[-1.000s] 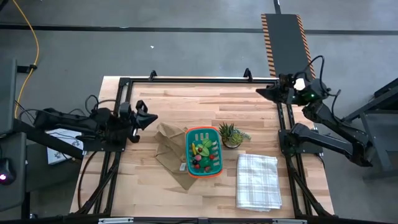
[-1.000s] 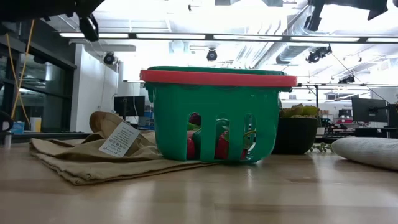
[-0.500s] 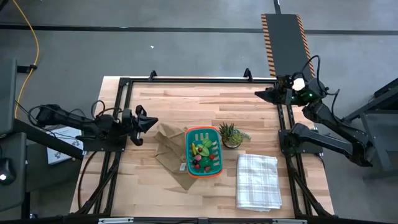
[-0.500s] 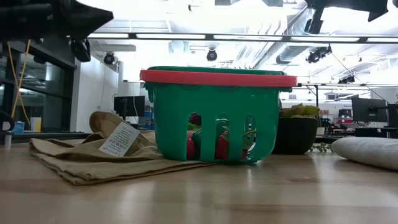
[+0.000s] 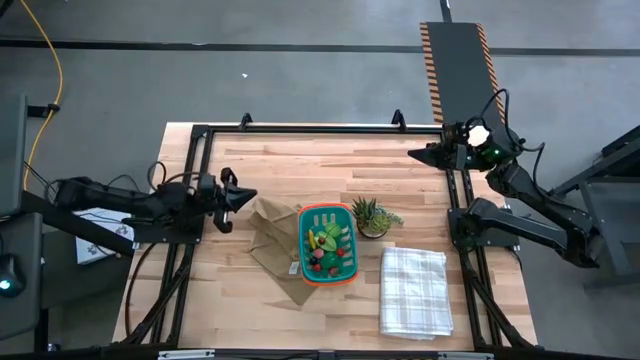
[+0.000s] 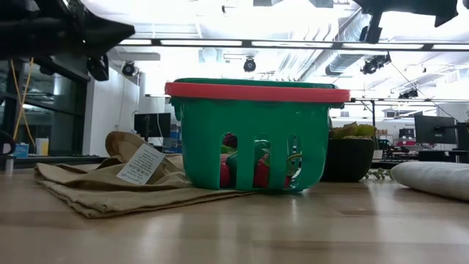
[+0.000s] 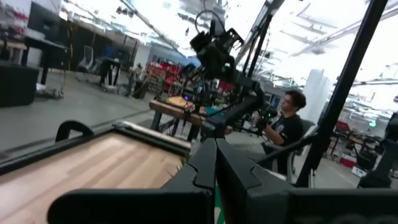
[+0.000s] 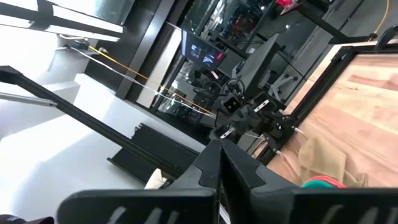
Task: Pick and placing Produce into tupperware
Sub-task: Return to Home Position
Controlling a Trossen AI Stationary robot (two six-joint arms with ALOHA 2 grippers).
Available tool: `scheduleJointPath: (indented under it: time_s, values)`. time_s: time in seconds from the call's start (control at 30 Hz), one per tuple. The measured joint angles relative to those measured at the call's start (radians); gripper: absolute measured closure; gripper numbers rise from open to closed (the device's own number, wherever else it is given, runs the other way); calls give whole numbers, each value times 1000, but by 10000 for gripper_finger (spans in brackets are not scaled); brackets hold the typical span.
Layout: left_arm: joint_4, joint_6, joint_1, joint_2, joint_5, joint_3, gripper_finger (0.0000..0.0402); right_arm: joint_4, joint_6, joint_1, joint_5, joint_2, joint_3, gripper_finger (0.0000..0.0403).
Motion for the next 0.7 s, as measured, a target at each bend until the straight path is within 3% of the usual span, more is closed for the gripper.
scheduleJointPath:
  time_s: [0.2,0.53,0.7]
  values:
    - [-36,-75,149,0,201,0,401,-4,-1,0,-2,-1,0,403]
    - [-127,-59,183,0,259,0,401,-4,-8,0,-2,-2,0,403]
    - [-307,-82,183,-10,309,0,401,-6,-13,0,-11,-2,0,403]
